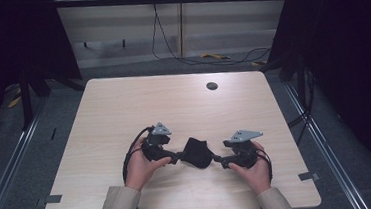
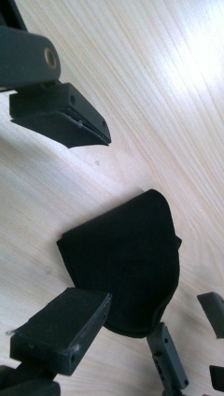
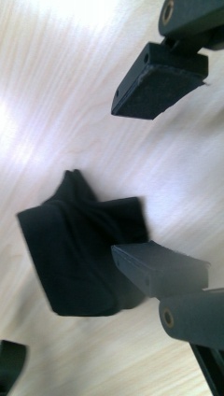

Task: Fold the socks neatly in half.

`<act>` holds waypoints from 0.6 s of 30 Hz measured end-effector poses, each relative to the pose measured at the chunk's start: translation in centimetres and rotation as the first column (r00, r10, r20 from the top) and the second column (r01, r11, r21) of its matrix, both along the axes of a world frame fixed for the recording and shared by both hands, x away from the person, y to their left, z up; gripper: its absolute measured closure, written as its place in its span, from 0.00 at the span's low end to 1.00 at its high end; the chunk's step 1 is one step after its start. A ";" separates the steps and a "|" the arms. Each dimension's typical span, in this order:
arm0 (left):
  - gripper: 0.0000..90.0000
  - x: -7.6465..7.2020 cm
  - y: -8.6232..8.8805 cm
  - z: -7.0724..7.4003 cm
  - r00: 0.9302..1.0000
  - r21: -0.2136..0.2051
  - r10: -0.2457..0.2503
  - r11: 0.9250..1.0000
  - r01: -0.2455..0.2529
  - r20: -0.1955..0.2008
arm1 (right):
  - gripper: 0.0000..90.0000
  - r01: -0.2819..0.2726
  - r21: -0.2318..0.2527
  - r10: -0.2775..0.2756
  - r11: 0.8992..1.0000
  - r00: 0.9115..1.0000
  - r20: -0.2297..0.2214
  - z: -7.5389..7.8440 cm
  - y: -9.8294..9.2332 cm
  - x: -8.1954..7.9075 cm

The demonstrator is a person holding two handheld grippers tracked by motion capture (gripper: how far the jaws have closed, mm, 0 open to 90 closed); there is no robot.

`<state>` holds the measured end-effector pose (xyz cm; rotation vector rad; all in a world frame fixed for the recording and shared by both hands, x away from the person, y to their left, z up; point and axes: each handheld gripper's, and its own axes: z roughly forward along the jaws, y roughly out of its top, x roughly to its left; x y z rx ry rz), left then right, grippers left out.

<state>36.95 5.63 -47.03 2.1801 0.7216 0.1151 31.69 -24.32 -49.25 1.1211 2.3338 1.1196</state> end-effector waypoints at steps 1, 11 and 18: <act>0.22 0.0 0.1 0.0 1.000 -0.006 0.000 1.000 0.000 0.001 | 0.28 0.001 -0.007 -0.001 1.000 1.000 -0.005 0.0 -0.1 -0.1; 0.21 -0.1 2.1 -0.4 1.000 -0.017 0.012 1.000 -0.012 -0.001 | 0.24 0.000 0.000 0.000 1.000 1.000 -0.005 0.2 -0.9 -0.6; 0.20 -0.3 3.5 -0.8 1.000 -0.020 0.025 0.999 -0.025 -0.004 | 0.21 -0.015 0.005 0.015 1.000 1.000 -0.011 0.2 -1.3 -0.9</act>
